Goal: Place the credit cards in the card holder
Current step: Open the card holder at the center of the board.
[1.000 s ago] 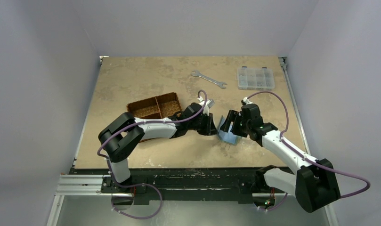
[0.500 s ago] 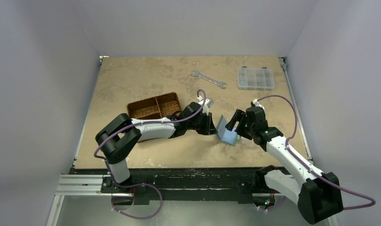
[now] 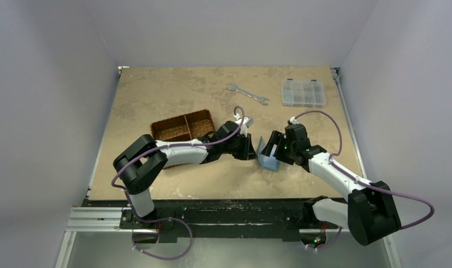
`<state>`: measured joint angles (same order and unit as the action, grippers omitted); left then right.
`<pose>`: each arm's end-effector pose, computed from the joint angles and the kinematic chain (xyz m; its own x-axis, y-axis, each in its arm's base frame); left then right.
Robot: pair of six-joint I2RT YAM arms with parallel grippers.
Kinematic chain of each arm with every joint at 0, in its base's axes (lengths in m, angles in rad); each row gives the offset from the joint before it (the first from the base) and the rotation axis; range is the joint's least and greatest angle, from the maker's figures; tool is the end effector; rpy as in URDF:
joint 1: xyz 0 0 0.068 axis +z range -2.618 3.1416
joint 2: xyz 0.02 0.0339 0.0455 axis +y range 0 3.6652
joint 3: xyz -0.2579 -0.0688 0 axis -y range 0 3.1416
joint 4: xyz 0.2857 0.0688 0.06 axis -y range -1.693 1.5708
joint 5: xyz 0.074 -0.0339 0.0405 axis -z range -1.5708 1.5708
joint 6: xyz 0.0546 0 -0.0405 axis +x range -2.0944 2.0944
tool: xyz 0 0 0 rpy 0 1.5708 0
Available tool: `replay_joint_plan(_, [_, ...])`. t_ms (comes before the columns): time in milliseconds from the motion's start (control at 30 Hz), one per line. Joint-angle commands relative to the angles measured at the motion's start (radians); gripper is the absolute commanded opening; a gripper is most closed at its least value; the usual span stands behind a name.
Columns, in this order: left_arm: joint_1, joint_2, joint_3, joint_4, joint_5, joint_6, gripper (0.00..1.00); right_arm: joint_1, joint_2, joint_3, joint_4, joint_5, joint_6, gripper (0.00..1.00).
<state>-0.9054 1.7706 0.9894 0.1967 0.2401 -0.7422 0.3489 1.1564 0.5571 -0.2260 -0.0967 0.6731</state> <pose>0.2505 -0.3402 0.1376 -0.8503 0.0200 -0.5259 0.4231 0.6204 -0.6604 0.2547 0.0983 0.1437 -0.7904 0.3728 -0.4862 0.1163 0.8704 0.4784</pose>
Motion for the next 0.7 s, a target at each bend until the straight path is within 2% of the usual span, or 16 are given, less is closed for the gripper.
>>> replay_joint_plan(0, [-0.003, -0.039, 0.031, 0.045, -0.003, 0.023, 0.00, 0.002, -0.010, 0.035, -0.165, 0.208, 0.073, 0.78])
replay_joint_plan(67, [-0.003, -0.044, 0.033, 0.037, -0.007, 0.027, 0.00, 0.002, -0.071, 0.011, -0.177, 0.237, 0.113, 0.76])
replay_joint_plan(167, [-0.003, -0.037, 0.036, 0.035, -0.006, 0.034, 0.00, 0.002, -0.150, 0.008, -0.152, 0.226, 0.086, 0.77])
replay_joint_plan(300, [-0.002, -0.016, 0.042, 0.030, 0.001, 0.035, 0.00, 0.002, -0.125, 0.009, -0.081, 0.138, 0.057, 0.76])
replay_joint_plan(333, [-0.001, -0.012, 0.043, 0.029, 0.001, 0.035, 0.00, 0.002, -0.101, 0.022, -0.092, 0.129, 0.046, 0.68])
replay_joint_plan(367, [-0.001, -0.008, 0.045, 0.022, 0.000, 0.035, 0.00, 0.002, -0.079, 0.032, -0.089, 0.112, 0.025, 0.55])
replay_joint_plan(400, [0.000, -0.003, 0.049, 0.011, -0.007, 0.037, 0.00, 0.002, -0.060, 0.033, -0.062, 0.088, 0.008, 0.48])
replay_joint_plan(433, [0.000, 0.000, 0.055, -0.009, -0.019, 0.040, 0.03, 0.002, -0.041, 0.030, -0.025, 0.034, 0.001, 0.45])
replay_joint_plan(533, [0.002, 0.002, 0.091, -0.104, -0.086, 0.076, 0.36, 0.002, 0.012, 0.019, 0.046, -0.049, 0.010, 0.36])
replay_joint_plan(567, [0.002, -0.006, 0.109, -0.151, -0.124, 0.099, 0.45, 0.002, 0.022, 0.014, 0.057, -0.049, 0.015, 0.34])
replay_joint_plan(667, [-0.001, -0.043, 0.153, -0.283, -0.231, 0.173, 0.54, 0.002, 0.027, -0.015, 0.080, -0.036, 0.026, 0.30])
